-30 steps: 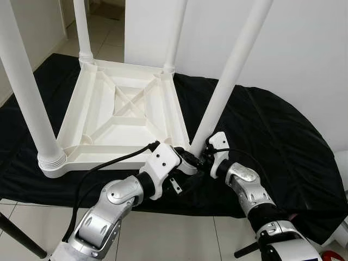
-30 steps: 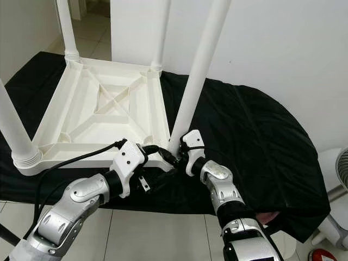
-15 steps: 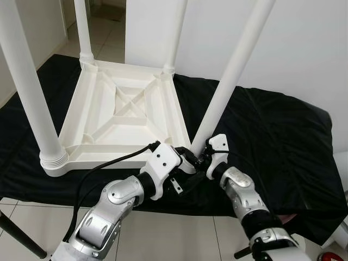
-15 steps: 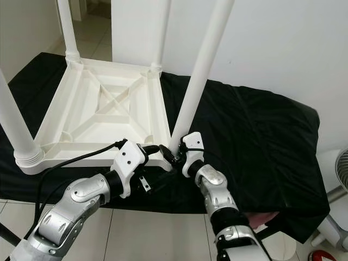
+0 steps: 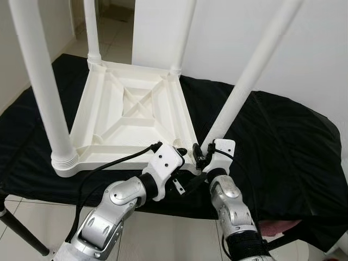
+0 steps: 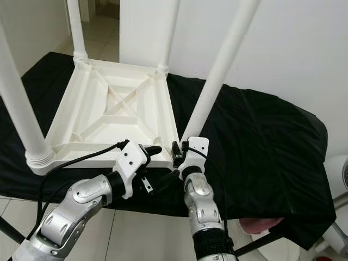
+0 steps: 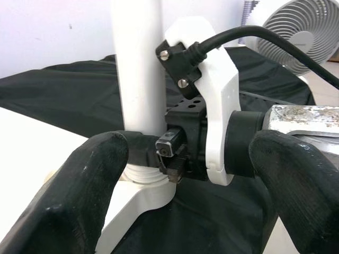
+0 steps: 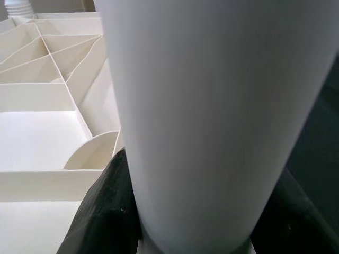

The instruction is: Building children table

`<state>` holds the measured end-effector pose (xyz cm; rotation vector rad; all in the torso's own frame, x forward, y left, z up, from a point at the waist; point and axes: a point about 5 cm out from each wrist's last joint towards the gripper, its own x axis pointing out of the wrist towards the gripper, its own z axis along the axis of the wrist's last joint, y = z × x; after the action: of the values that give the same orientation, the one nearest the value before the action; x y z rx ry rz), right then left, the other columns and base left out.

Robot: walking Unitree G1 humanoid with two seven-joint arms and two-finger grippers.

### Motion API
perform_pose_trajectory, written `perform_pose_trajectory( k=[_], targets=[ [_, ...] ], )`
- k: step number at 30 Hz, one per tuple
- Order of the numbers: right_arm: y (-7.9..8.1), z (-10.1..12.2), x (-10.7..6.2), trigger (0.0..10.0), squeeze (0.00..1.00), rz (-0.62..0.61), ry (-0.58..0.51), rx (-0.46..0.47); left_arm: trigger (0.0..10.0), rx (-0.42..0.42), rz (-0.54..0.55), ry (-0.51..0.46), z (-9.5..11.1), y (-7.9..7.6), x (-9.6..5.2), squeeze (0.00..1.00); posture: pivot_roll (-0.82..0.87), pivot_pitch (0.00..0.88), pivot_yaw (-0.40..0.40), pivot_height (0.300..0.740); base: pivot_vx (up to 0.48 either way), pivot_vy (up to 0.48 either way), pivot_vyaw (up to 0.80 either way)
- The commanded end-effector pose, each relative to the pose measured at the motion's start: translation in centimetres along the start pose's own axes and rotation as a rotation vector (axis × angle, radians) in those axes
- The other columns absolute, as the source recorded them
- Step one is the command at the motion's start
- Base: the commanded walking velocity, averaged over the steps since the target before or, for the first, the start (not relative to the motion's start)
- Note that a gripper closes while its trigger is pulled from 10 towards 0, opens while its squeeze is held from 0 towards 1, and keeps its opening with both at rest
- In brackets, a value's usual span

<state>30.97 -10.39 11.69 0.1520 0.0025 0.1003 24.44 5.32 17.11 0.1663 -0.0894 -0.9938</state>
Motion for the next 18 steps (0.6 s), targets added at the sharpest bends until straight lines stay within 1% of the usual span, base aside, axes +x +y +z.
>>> perform_pose_trajectory(
  k=[1,3,4,10,12,13,15,16,18],
  targets=[
    [-0.7,-0.9,-0.6,10.0,0.0,-0.048,0.047,0.001,10.0,-0.02,-0.04,0.002,-0.1,-0.6,0.3,0.0,0.05,0.0,-0.17,0.74,0.0,0.0,0.0],
    [-0.8,-0.8,-0.7,10.0,0.0,-0.057,0.051,0.001,10.0,-0.019,-0.042,0.002,-0.1,-0.6,0.3,0.0,0.05,0.0,-0.17,0.74,0.0,0.0,0.0],
    [-0.8,-0.7,-0.8,10.0,1.0,-0.056,0.049,-0.005,10.0,-0.019,-0.044,0.003,-0.1,-0.6,0.3,0.0,0.05,0.0,-0.17,0.74,0.0,0.0,0.0],
    [-1.0,0.0,-1.2,10.0,1.0,-0.017,0.03,0.022,10.0,-0.016,-0.044,0.003,-0.2,-0.5,0.3,0.0,0.05,0.0,-0.18,0.74,0.0,0.0,0.0],
    [-1.3,0.1,-1.2,10.0,1.0,-0.014,0.024,0.038,10.0,-0.017,-0.044,0.003,-0.2,-0.6,0.3,0.0,0.06,0.0,-0.182,0.74,0.0,0.0,0.0],
    [-1.7,0.3,-1.3,10.0,1.0,-0.012,0.02,0.044,10.0,-0.016,-0.044,0.003,-0.2,-0.7,0.3,0.0,0.06,0.0,-0.182,0.74,0.0,0.0,0.0],
    [-1.8,0.4,-1.3,10.0,1.0,-0.012,0.021,0.043,10.0,-0.016,-0.044,0.003,-0.2,-0.7,0.3,0.0,0.06,0.0,-0.182,0.74,0.0,0.0,0.0],
    [-2.4,0.5,-1.3,10.0,1.0,0.009,0.016,0.03,10.0,-0.016,-0.036,0.004,-0.2,-0.6,0.2,0.0,0.07,0.0,-0.186,0.74,0.0,0.0,0.0],
    [-2.5,0.5,-1.3,10.0,1.0,0.014,0.014,0.027,10.0,-0.016,-0.034,0.004,-0.2,-0.5,0.2,0.0,0.07,0.0,-0.186,0.74,0.0,0.0,0.0]
  ],
)
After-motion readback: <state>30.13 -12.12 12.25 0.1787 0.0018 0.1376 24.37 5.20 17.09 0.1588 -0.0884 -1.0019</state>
